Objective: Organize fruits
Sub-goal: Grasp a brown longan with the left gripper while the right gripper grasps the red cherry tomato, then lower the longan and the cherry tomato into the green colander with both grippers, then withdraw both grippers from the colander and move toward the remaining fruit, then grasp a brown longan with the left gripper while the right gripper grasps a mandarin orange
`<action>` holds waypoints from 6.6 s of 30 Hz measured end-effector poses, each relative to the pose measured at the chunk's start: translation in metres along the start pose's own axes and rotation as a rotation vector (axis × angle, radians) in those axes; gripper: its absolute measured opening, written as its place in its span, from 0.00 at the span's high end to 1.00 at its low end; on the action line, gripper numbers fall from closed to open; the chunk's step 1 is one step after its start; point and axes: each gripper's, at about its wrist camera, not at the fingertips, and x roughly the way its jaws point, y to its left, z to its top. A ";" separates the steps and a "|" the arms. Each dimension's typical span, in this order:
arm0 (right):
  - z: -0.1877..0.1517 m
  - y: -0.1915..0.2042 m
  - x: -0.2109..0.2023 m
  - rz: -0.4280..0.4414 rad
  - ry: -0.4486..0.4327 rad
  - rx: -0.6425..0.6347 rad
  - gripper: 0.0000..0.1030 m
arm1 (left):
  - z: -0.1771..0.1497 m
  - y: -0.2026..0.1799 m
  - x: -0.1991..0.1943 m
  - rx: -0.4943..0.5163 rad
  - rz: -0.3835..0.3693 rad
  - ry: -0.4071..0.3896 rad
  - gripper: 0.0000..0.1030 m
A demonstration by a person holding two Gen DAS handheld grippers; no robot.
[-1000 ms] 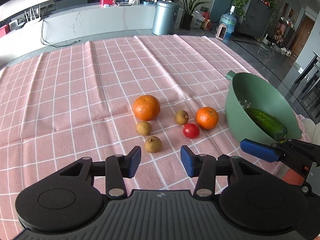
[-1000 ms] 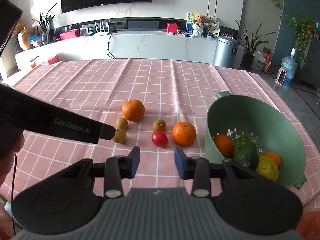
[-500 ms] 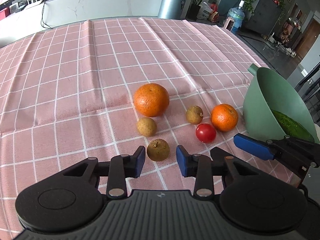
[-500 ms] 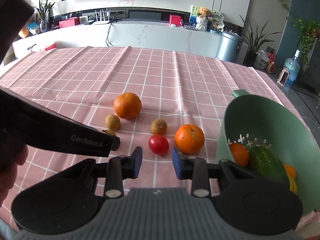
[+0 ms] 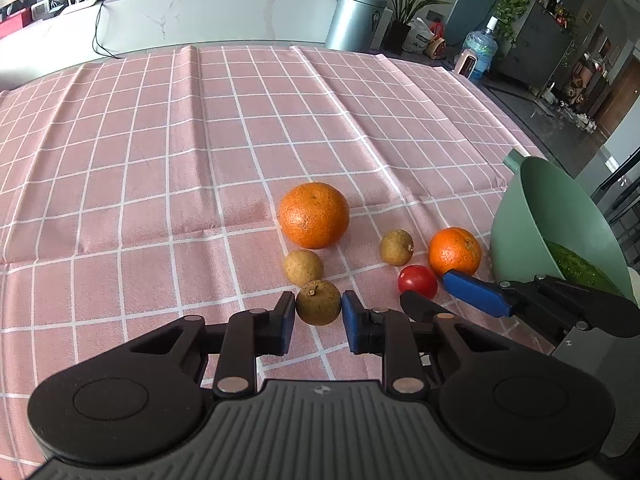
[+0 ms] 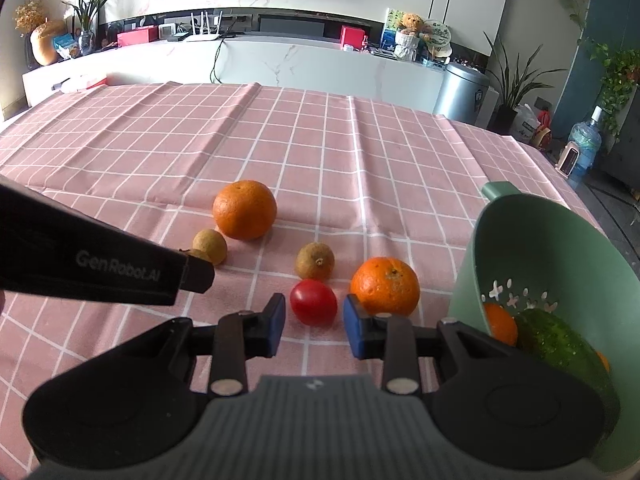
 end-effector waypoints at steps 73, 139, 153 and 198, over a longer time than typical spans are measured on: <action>-0.002 -0.187 -0.020 0.015 0.168 0.165 0.79 | 0.077 -0.195 0.084 0.309 -0.076 0.205 0.72; 0.052 -0.037 -0.022 0.193 0.141 -0.505 0.57 | 0.018 -0.019 0.004 0.228 0.040 0.028 0.51; 0.056 -0.017 0.032 0.179 0.303 -0.722 0.58 | 0.015 -0.013 0.034 0.236 0.089 0.066 0.51; 0.041 -0.060 -0.104 0.055 -0.038 -0.413 0.63 | 0.012 -0.088 -0.052 0.303 -0.050 -0.125 0.73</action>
